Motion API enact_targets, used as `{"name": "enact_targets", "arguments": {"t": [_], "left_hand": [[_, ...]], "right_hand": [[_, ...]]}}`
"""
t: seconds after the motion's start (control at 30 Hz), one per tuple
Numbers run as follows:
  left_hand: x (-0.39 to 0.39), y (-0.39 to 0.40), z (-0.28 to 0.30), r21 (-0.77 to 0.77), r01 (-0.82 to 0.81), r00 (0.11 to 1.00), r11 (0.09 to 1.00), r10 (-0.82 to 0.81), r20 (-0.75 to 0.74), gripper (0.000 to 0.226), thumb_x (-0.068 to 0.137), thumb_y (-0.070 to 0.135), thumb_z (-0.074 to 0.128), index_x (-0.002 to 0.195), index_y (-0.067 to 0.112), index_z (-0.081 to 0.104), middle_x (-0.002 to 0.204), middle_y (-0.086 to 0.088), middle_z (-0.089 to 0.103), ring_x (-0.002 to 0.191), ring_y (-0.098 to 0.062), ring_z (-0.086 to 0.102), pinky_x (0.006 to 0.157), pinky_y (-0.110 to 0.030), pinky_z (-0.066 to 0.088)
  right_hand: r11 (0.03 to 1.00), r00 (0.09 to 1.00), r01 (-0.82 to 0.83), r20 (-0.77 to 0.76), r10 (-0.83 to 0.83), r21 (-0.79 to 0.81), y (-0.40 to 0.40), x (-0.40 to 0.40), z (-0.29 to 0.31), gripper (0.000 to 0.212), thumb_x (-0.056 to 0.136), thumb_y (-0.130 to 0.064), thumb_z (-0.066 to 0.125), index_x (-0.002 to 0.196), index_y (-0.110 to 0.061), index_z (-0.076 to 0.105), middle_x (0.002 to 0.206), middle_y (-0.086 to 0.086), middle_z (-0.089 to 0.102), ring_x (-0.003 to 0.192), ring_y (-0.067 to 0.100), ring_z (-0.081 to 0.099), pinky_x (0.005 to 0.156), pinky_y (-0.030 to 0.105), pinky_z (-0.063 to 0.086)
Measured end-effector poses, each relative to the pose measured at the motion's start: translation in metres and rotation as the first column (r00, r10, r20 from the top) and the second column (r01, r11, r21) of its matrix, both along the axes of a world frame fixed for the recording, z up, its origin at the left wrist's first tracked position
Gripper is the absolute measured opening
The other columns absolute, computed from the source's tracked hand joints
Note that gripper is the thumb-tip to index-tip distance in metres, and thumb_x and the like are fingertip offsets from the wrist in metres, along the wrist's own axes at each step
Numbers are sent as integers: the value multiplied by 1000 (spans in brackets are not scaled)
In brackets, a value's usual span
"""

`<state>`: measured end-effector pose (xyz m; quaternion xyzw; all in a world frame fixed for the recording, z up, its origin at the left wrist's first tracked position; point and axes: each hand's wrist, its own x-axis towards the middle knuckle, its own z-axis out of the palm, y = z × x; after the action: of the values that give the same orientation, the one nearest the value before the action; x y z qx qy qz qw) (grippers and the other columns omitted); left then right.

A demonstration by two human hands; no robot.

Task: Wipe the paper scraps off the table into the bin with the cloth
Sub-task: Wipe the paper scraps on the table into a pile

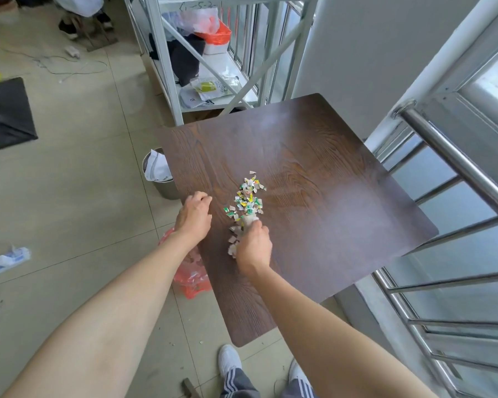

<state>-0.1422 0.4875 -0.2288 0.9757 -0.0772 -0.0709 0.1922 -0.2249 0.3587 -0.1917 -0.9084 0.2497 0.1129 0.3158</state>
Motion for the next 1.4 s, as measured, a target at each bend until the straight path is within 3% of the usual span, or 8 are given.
{"name": "enact_targets", "arguments": {"t": [0.27,0.43,0.57,0.67,0.77,1.03,1.27,1.4], "left_hand": [[13,10,-4,-74,30,998,997,-33,-45,34,88,6,56,122,5,59,129,-6,50,111,-28,54,97,-38,44],[21,10,-1,-133,21,999,991,-28,-46,40,87,4,55,126,8,54,122,-8,49,103,-30,56,89,-40,48],[25,6,2,-107,6,999,994,-12,-50,42,85,5,56,127,8,52,117,-12,46,102,-35,56,89,-44,49],[26,5,1,-89,-4,999,996,0,-49,39,85,4,56,124,6,53,116,-12,46,101,-35,56,88,-45,49],[28,7,-2,-105,-6,998,994,0,-58,41,87,3,56,128,6,53,118,-12,46,103,-35,56,90,-44,48],[34,12,-6,-120,-17,998,993,10,-63,39,88,1,51,126,9,57,121,-8,49,102,-32,56,88,-41,48],[28,14,-9,-199,-58,998,978,51,-39,39,88,0,51,126,8,56,123,-7,51,99,-29,59,87,-38,48],[8,14,-8,-280,-62,993,958,87,78,37,87,2,55,123,7,57,118,-6,53,95,-26,60,83,-38,50]], "right_hand": [[985,993,-102,48,110,-141,-40,-1,17,21,84,-8,46,103,-3,53,110,19,56,97,41,58,77,41,44],[968,992,-115,-74,101,-221,-74,-67,15,16,81,-9,48,97,-8,50,106,16,58,94,40,58,67,37,37],[995,992,23,-120,-36,-102,-48,-99,-1,19,83,-10,49,100,-8,43,107,15,56,94,37,57,68,36,35],[971,970,236,-72,-233,35,-27,-89,-7,15,84,-9,49,93,-9,36,105,17,57,92,37,56,72,38,38],[938,944,329,-76,-322,108,-7,-64,-11,16,87,-11,47,101,-5,41,108,19,59,98,38,57,79,40,44],[764,830,553,-143,-538,333,32,33,-15,30,92,-9,49,120,0,40,123,24,56,116,40,54,93,44,44],[763,860,466,-27,-510,447,22,53,-16,33,90,-8,46,122,-1,44,117,21,60,109,38,57,87,39,46],[868,882,392,143,-449,305,-17,48,-4,23,87,-10,48,106,1,51,106,21,62,101,38,57,82,39,43]]}}
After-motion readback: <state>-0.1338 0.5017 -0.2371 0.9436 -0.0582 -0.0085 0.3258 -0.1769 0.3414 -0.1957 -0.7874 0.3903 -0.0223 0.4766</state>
